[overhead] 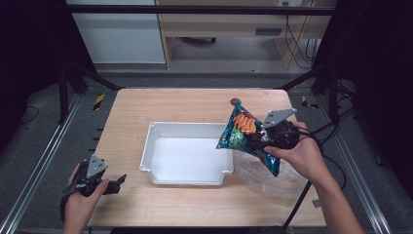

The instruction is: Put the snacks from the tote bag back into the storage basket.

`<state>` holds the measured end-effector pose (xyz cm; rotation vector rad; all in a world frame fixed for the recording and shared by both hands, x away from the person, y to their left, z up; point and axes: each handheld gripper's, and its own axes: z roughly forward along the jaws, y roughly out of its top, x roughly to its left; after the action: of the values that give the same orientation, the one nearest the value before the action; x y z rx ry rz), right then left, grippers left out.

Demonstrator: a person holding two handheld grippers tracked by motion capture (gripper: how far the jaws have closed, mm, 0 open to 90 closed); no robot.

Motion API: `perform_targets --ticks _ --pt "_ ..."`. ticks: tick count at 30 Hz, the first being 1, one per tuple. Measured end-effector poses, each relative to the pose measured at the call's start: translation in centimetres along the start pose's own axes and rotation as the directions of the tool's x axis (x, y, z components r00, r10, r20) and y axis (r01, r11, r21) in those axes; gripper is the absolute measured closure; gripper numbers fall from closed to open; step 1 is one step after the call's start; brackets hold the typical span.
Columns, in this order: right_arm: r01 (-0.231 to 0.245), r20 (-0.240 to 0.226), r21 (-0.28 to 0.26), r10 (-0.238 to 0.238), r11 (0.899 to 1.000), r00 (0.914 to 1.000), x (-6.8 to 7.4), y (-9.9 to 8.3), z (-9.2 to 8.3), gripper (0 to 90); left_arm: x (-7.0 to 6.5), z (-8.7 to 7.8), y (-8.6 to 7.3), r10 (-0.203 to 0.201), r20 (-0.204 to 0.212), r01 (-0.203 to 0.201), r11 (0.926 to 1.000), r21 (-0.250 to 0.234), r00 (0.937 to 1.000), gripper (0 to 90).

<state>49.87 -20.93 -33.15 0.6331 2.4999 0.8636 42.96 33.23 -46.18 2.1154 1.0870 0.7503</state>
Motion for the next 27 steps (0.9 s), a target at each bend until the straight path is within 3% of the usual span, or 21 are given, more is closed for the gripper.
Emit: perform_targets --ticks 11,27 --pt "0.057 -0.018 0.006 -0.056 0.998 0.9982 1.3 2.5 1.5 42.8 -0.5 0.1 0.2 0.008 0.019 -0.007 1.0000 -0.005 0.9998 3.8" --pt "0.116 -0.039 -0.003 -0.116 0.993 0.9925 2.2 5.2 2.6 42.8 -0.6 0.1 0.1 0.009 0.010 -0.009 0.9999 0.007 0.9999 3.8"
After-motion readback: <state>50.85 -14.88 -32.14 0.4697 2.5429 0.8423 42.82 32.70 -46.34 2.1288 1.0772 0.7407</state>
